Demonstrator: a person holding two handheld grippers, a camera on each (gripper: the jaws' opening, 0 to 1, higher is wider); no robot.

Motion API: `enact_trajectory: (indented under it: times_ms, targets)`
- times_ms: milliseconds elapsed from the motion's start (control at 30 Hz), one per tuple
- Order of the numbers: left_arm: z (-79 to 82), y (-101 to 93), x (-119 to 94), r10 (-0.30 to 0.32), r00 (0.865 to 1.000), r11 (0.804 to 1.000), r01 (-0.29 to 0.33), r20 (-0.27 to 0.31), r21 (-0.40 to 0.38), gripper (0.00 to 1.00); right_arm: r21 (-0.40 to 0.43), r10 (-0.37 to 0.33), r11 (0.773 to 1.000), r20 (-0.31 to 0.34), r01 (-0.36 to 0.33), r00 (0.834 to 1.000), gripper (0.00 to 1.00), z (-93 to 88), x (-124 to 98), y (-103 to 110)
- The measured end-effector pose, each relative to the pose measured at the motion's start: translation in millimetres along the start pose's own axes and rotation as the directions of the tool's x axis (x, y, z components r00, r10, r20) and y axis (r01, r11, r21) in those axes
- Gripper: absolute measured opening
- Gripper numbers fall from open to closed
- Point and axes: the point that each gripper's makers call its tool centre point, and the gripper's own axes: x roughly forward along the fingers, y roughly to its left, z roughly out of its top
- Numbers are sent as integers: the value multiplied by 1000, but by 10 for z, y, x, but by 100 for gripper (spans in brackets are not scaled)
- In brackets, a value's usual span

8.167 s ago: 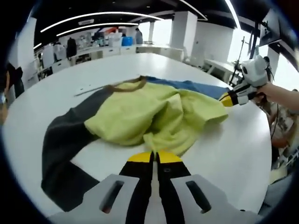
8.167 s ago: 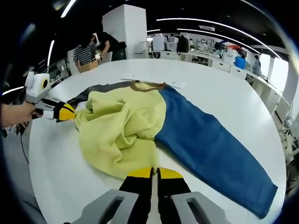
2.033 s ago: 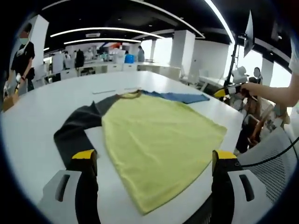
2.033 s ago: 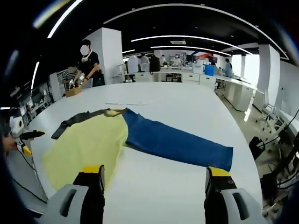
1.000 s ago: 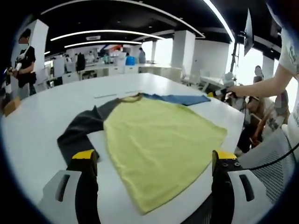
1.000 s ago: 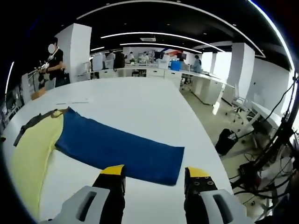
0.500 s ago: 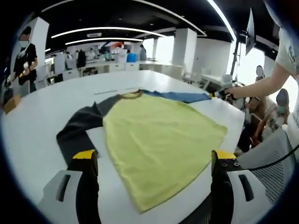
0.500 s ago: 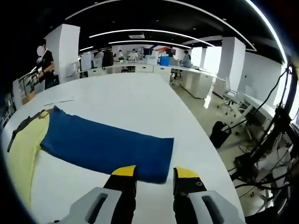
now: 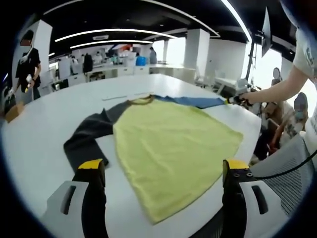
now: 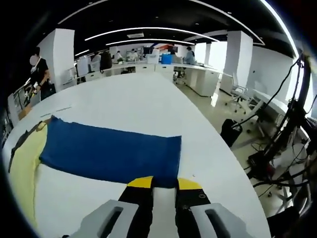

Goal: Fold the garment on the visible template until the final outline fits inside the template.

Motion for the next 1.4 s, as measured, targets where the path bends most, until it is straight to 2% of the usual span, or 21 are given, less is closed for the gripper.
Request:
enact_trajectory:
  times_ms: [100,200,400,500,567,600,700,800,967,1000,1033,1100,1167,1400]
  targets:
    - [9,-19,-5,-4,1000,1000,4,10,-9,94,50,-11,999,0,11,1000,9,-1,1,-13]
    - [51,-13,-22,-1,999,1000,2,34,-21,94,27,-24,999,-2,24,1000,6,-6,4,-25]
    - [32,-35,-27,-7,1000,1000,7,22,-10,94,60,-31,998,-1,31,1000,0,17,28,-33]
    - [27,-56,-35,-5,1000,1000,5,18,1,95,68,-29,997,-14,30,999,0,21,29,-32]
    - [26,-62,-40,-7,1000,1000,7,21,-4,95,108,-22,994,-14,23,1000,0,17,18,-13]
    - [26,-62,-42,-6,1000,1000,6,21,-5,96,150,-27,988,-9,28,1000,0,37,93,-95]
    - [41,-53,-50,-2,1000,1000,2,30,-9,98,109,-19,994,-11,20,1000,0,75,162,-162]
    - [65,-45,-58,1,999,1000,-1,38,-4,99,116,-16,993,-5,16,1000,0,122,253,-267]
    - [54,-22,-49,1,999,1000,-1,33,2,99,114,-6,993,15,4,1000,0,224,302,-315]
    - [55,-20,-50,2,999,1000,-2,33,3,99,108,-7,994,23,4,1000,0,183,119,-148]
    - [55,-21,-52,2,999,1000,-2,33,4,99,95,-2,995,32,-1,999,0,194,61,-85]
    - [54,-25,-53,0,999,1000,0,32,5,99,92,3,996,36,-6,999,0,228,111,-112]
    - [45,-33,-54,-2,1000,1000,2,28,8,99,62,2,998,43,-5,999,0,249,28,-30]
    - [34,-33,-74,-3,1000,1000,3,30,5,99,51,38,998,79,-42,996,0,366,-168,248]
